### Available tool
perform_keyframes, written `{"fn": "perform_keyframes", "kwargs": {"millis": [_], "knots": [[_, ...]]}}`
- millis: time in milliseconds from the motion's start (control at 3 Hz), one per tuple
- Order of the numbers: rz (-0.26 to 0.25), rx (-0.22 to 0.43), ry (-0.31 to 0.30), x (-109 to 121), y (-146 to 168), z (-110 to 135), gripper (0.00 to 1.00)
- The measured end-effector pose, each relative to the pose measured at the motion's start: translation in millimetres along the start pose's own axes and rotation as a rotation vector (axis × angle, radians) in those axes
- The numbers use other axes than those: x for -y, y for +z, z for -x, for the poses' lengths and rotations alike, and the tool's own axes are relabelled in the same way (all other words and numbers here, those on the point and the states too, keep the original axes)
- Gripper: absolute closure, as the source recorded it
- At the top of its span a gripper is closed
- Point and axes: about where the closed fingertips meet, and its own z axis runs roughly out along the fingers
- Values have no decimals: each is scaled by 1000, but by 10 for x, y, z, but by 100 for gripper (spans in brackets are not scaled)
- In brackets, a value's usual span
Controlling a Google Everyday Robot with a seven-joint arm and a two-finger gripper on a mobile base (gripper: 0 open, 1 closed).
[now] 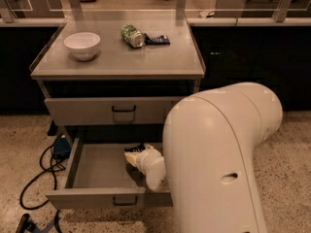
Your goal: Place rxbar chocolate into middle drawer
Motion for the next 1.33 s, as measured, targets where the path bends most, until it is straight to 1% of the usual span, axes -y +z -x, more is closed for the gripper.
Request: {"fn": "perform_keyframes", "kwargs": {"millis": [333, 667, 1000, 1333], "knots": [[15, 13, 17, 28, 10, -8, 100], [47, 11, 146, 252, 157, -228, 100], [23, 75, 197, 639, 149, -90, 100], [24, 76, 192, 632, 144, -76, 100]]}}
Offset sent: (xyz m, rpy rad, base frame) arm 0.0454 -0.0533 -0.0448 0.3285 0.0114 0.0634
